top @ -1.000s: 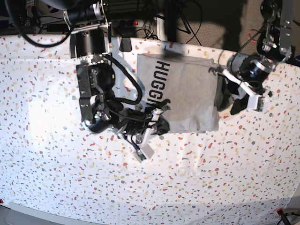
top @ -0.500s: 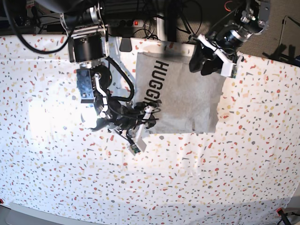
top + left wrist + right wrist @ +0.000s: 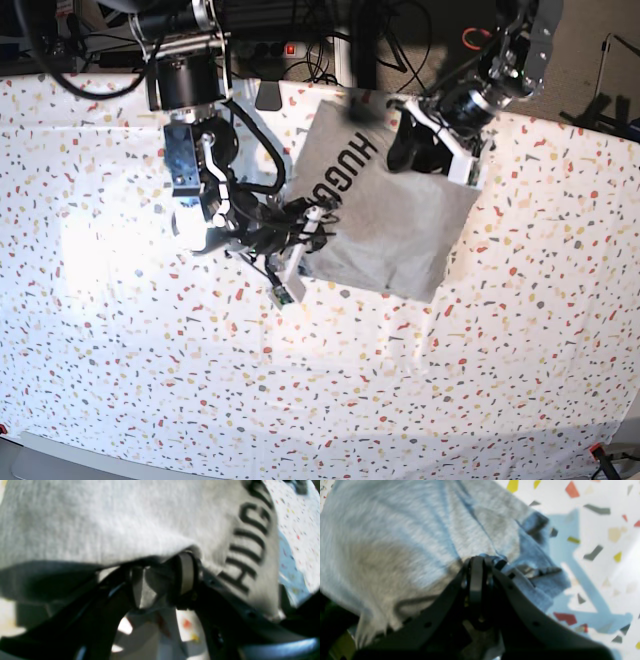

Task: Fold the T-shirt properly
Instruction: 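Grasp the folded bundle with both grippers and flip it over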

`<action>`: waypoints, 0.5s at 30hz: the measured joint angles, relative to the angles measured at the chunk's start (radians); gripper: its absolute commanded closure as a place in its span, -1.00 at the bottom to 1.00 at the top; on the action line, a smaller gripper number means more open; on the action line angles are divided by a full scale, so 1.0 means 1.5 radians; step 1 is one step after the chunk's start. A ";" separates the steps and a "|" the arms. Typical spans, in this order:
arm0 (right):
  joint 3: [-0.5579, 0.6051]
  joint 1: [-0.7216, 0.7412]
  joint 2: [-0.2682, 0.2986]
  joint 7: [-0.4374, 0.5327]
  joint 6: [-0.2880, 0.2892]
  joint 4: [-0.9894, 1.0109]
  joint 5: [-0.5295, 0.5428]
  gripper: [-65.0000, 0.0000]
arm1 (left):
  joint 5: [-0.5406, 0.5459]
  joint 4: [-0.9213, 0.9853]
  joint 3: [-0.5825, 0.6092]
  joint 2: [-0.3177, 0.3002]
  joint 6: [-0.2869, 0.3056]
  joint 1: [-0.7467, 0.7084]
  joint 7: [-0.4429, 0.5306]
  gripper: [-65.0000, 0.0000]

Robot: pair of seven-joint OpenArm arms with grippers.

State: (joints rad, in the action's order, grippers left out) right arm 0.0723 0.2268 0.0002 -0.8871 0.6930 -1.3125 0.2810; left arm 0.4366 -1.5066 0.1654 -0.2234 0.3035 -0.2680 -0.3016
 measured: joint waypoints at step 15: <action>0.000 -0.169 -0.004 0.005 0.000 -0.178 0.006 1.00 | -0.074 0.143 -0.001 -0.002 -0.021 0.185 0.018 0.34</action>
State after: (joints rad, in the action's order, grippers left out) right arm 0.0719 -0.0265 -0.0063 -0.8791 0.6930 -1.5799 0.2897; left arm 0.3260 -1.2915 0.1635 -0.2268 0.2714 0.0101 -0.2741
